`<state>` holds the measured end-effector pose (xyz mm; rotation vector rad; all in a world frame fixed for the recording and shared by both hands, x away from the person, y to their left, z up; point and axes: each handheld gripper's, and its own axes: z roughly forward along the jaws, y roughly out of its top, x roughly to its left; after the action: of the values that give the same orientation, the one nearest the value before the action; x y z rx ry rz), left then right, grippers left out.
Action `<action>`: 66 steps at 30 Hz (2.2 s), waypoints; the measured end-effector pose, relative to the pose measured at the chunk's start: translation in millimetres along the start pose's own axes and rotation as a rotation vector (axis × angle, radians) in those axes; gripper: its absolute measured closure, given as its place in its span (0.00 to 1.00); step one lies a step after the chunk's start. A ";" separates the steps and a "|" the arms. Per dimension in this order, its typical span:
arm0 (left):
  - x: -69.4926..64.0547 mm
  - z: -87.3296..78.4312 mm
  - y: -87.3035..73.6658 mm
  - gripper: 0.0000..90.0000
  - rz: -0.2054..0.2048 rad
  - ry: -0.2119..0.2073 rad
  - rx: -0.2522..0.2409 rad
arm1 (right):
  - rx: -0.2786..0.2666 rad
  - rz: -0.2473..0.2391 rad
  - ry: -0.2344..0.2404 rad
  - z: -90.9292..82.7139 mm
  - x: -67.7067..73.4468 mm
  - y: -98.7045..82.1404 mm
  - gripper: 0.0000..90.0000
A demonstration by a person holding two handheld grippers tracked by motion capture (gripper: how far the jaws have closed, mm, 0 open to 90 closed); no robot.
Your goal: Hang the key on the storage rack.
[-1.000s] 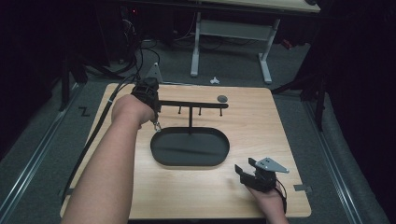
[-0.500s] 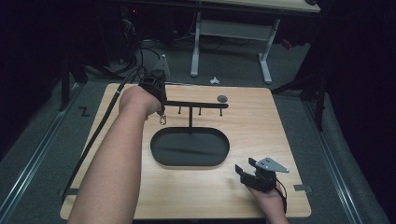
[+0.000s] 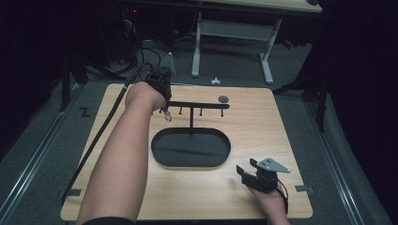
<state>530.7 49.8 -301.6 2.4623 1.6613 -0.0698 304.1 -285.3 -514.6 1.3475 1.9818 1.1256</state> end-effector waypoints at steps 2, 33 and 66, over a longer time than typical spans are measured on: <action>0.9 2.0 1.8 0.98 0.003 0.010 0.002 | 0.002 -0.002 0.001 0.6 0.3 -0.3 0.38; 20.4 1.1 -10.2 0.97 0.017 0.000 0.016 | 0.017 -0.005 0.013 4.7 2.4 -1.0 0.38; 22.9 -6.9 -13.1 0.87 0.007 0.047 -0.013 | 0.022 -0.013 0.016 5.8 4.2 -0.9 0.38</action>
<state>526.9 76.7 -299.4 2.4789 1.6659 -0.0009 306.4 -279.6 -518.3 1.3390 2.0170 1.1153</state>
